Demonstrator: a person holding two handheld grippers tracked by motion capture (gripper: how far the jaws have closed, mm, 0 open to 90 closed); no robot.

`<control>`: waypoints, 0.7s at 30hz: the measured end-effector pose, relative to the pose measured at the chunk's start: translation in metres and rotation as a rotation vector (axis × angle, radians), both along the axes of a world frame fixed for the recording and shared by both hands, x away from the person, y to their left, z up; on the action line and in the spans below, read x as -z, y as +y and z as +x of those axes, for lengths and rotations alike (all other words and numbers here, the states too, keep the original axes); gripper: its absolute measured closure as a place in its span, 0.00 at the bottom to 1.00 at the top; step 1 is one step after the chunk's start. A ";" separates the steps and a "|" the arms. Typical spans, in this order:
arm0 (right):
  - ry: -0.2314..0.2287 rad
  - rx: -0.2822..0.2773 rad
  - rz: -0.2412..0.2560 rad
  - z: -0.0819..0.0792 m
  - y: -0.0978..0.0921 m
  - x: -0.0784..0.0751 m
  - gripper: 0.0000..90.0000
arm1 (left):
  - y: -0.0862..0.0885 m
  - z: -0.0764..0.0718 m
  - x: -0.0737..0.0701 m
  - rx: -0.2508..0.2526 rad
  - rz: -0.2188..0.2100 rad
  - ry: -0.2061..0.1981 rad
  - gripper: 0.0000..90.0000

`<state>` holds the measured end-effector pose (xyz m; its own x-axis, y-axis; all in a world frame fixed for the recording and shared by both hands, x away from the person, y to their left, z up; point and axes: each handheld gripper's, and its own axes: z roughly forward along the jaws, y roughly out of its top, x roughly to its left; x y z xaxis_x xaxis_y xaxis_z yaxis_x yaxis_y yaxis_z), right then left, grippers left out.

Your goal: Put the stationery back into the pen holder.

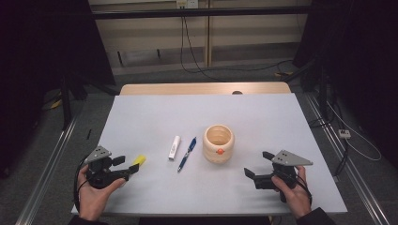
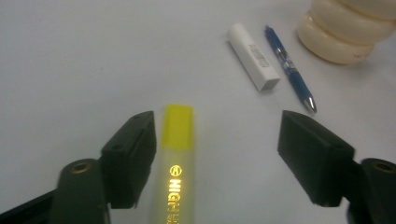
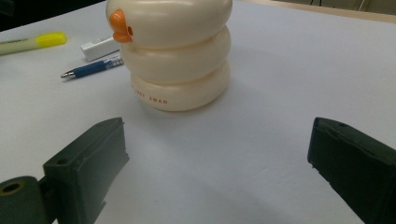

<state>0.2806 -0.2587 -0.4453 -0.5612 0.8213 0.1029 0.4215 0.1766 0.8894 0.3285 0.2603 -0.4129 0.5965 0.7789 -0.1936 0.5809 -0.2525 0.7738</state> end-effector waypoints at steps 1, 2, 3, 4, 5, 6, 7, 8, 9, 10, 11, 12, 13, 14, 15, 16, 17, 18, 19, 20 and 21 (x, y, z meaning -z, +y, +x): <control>0.000 -0.002 -0.001 0.000 0.000 0.000 0.05 | -0.002 0.001 -0.001 0.010 0.005 0.004 0.25; 0.001 -0.003 -0.001 0.000 0.000 0.000 0.04 | -0.003 0.003 -0.002 0.022 0.018 0.002 0.20; 0.002 -0.003 -0.001 0.000 0.001 0.000 0.04 | -0.005 0.004 -0.003 0.034 0.034 0.007 0.17; 0.002 -0.001 0.001 0.000 0.001 0.000 0.04 | -0.006 0.005 -0.005 0.048 0.059 0.019 0.14; 0.002 -0.002 -0.001 0.000 0.001 0.000 0.04 | -0.007 0.006 -0.007 0.057 0.074 0.028 0.11; 0.003 -0.001 0.000 0.000 0.001 0.000 0.04 | -0.007 0.005 -0.009 0.062 0.093 0.021 0.09; 0.004 -0.001 0.000 0.000 0.000 0.000 0.05 | -0.007 0.005 -0.012 0.074 0.114 0.016 0.09; 0.001 -0.002 -0.003 0.000 0.000 0.000 0.04 | -0.008 0.005 -0.013 0.080 0.122 0.012 0.09; 0.001 -0.002 -0.003 0.000 0.000 0.000 0.04 | -0.008 0.006 -0.016 0.090 0.132 0.019 0.09; 0.002 -0.001 -0.002 0.000 0.000 0.000 0.04 | -0.007 0.006 -0.017 0.094 0.139 0.025 0.09; 0.003 -0.002 -0.002 0.000 0.001 0.000 0.04 | -0.007 0.008 -0.018 0.107 0.136 0.039 0.09; 0.002 -0.004 -0.002 0.000 0.001 0.000 0.04 | -0.007 0.010 -0.018 0.113 0.125 0.054 0.08; 0.003 -0.006 -0.003 0.000 0.001 0.000 0.04 | -0.006 0.014 -0.017 0.118 0.117 0.081 0.08; 0.001 -0.010 -0.007 0.001 0.001 0.001 0.04 | -0.006 0.018 -0.014 0.119 0.106 0.102 0.08; 0.001 -0.011 -0.007 0.001 0.002 0.001 0.04 | -0.006 0.022 -0.012 0.113 0.110 0.122 0.08; 0.001 -0.011 -0.007 0.001 0.002 0.001 0.04 | -0.007 0.026 -0.009 0.087 0.110 0.150 0.09; 0.002 -0.010 -0.006 0.001 0.002 0.001 0.04 | -0.008 0.030 -0.008 0.078 0.124 0.178 0.11; 0.004 -0.009 -0.005 0.001 0.002 0.001 0.04 | -0.009 0.032 -0.008 0.079 0.136 0.191 0.11; 0.007 -0.007 -0.001 0.001 0.001 0.001 0.04 | -0.010 0.035 -0.009 0.082 0.135 0.196 0.11; 0.007 -0.006 0.000 0.001 0.001 0.001 0.04 | -0.010 0.037 -0.009 0.086 0.140 0.199 0.11; 0.008 -0.005 0.000 0.002 0.001 0.001 0.04 | -0.012 0.040 -0.010 0.085 0.144 0.197 0.11</control>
<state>0.2825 -0.2579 -0.4466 -0.5642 0.8187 0.1068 0.4274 0.1789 0.8862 0.3689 0.2483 -0.4032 0.6229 0.7555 -0.2030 0.6889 -0.4067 0.6000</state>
